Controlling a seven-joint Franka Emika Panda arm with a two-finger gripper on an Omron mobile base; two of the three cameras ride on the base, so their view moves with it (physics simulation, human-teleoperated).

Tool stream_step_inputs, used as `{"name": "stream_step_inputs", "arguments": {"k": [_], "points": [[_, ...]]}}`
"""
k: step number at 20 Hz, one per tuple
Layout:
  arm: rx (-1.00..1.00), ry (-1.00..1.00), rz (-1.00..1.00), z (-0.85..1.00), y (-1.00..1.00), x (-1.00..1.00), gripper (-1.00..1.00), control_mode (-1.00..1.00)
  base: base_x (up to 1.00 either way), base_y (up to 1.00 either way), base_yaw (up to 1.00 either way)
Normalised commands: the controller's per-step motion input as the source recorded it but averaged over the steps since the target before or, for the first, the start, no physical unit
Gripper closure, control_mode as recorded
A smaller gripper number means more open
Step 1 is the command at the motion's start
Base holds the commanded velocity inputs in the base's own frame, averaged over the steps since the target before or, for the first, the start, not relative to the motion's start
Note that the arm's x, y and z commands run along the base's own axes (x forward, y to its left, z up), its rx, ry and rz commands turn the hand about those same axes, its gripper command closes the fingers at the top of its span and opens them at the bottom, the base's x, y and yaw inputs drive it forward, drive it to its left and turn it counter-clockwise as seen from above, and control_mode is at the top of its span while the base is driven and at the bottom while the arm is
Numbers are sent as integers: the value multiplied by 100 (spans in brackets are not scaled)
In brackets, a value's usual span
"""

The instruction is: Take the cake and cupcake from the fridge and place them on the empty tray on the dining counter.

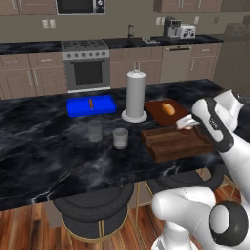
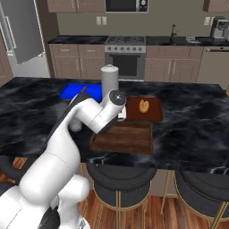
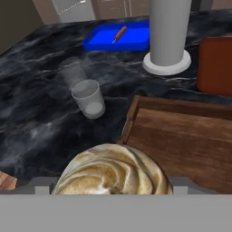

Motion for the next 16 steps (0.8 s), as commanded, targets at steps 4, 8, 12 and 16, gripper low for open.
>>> {"name": "stream_step_inputs", "arguments": {"k": [4,8,12,16], "points": [[0,9,1,-35,0,44,100,-100,0,0,0],[0,9,1,-35,0,46,100,-100,0,0,0],[0,7,1,-35,0,44,100,-100,0,0,0],[0,6,1,-33,0,44,100,-100,0,0,0]]}}
